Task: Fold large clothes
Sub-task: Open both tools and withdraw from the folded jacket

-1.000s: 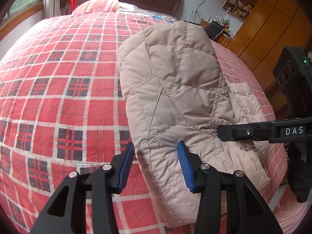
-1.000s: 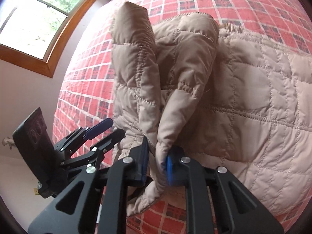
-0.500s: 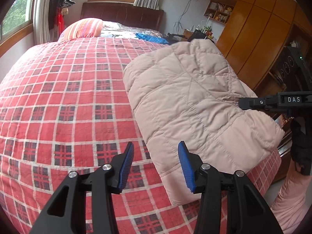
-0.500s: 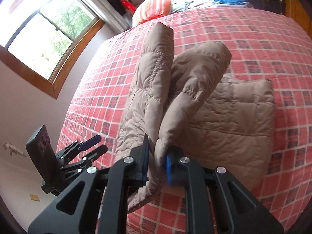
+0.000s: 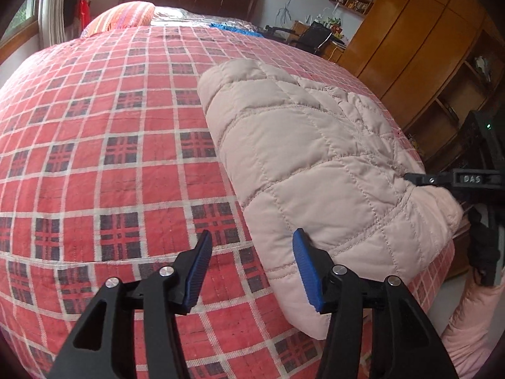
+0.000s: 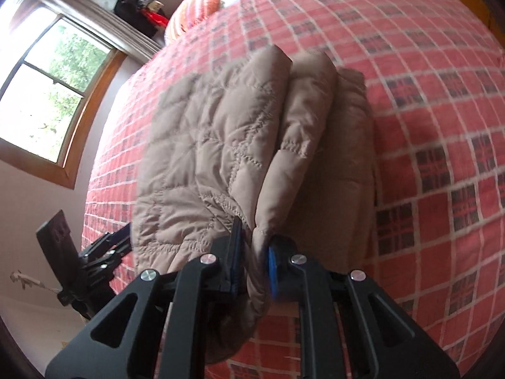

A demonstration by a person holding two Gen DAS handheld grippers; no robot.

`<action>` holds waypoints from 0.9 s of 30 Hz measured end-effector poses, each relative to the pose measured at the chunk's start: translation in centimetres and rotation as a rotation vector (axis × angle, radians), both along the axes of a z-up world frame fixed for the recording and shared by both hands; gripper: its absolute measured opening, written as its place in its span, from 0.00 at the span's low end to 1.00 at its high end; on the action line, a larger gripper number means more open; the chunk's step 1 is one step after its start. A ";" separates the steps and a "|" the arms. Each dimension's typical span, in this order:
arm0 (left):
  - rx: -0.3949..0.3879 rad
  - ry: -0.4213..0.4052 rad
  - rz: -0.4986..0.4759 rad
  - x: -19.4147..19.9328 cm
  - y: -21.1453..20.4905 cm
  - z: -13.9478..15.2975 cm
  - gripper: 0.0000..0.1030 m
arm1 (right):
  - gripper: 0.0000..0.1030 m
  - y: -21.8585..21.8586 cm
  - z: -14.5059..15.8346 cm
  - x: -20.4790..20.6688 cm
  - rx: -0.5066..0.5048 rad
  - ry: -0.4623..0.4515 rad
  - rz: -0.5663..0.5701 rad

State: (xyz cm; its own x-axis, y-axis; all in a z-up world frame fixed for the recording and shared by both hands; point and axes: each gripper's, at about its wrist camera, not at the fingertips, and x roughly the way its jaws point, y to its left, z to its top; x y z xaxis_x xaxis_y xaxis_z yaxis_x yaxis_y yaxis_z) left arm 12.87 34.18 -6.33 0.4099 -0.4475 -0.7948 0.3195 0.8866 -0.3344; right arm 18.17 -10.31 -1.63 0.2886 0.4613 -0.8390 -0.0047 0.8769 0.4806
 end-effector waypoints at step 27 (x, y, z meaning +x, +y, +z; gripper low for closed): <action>-0.045 0.088 0.001 -2.2 0.2 -1.6 0.48 | 0.55 0.8 -0.8 -4.5 0.012 0.026 0.032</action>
